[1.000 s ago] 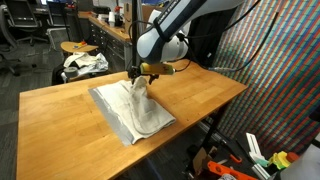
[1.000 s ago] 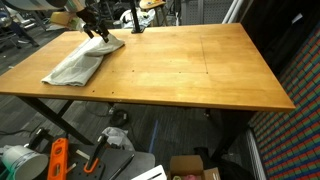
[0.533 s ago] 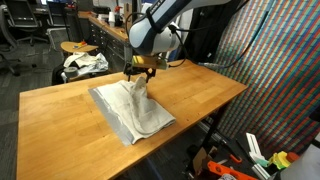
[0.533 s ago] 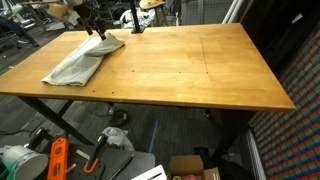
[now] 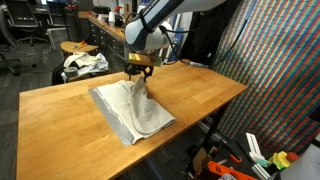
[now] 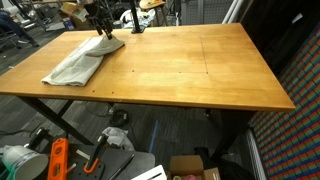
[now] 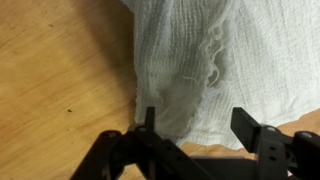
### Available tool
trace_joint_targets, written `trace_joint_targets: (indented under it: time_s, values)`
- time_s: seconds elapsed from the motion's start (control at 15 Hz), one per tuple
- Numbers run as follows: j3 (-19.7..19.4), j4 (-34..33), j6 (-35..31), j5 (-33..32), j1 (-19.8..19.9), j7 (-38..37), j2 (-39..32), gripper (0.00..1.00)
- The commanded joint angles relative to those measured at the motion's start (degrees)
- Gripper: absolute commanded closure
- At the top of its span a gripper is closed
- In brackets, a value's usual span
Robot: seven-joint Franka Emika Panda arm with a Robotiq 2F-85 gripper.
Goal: Fold the towel in half from right to left
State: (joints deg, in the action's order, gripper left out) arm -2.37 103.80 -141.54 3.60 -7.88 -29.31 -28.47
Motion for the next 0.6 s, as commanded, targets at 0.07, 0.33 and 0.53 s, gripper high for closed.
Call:
trace_joint_targets:
  time_s: [0.07,0.33,0.53]
  values:
    - [-0.88,-5.55,1.95,0.85,0.69,-0.65,-3.68,0.58]
    - [-1.08,-6.15,1.61,0.95,1.25,-0.25,-4.61,0.89]
    - [-0.76,-4.81,0.42,1.17,1.39,0.35,-3.97,1.00]
